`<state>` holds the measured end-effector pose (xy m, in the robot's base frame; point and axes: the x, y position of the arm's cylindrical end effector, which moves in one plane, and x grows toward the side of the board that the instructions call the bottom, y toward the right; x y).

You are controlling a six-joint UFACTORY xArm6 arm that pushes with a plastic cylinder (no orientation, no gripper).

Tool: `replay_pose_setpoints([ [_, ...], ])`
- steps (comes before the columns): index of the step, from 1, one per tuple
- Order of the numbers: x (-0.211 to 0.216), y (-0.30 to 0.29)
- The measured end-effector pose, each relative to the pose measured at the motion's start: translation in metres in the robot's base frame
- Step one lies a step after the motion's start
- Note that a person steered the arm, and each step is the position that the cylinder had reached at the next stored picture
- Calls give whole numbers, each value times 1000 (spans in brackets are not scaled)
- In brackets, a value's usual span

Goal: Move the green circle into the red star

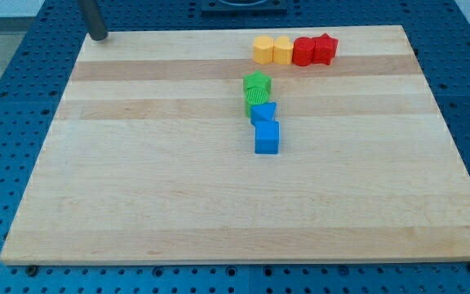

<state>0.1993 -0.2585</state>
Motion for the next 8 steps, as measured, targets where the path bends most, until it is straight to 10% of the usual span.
replay_pose_setpoints([
  [8, 188, 227],
])
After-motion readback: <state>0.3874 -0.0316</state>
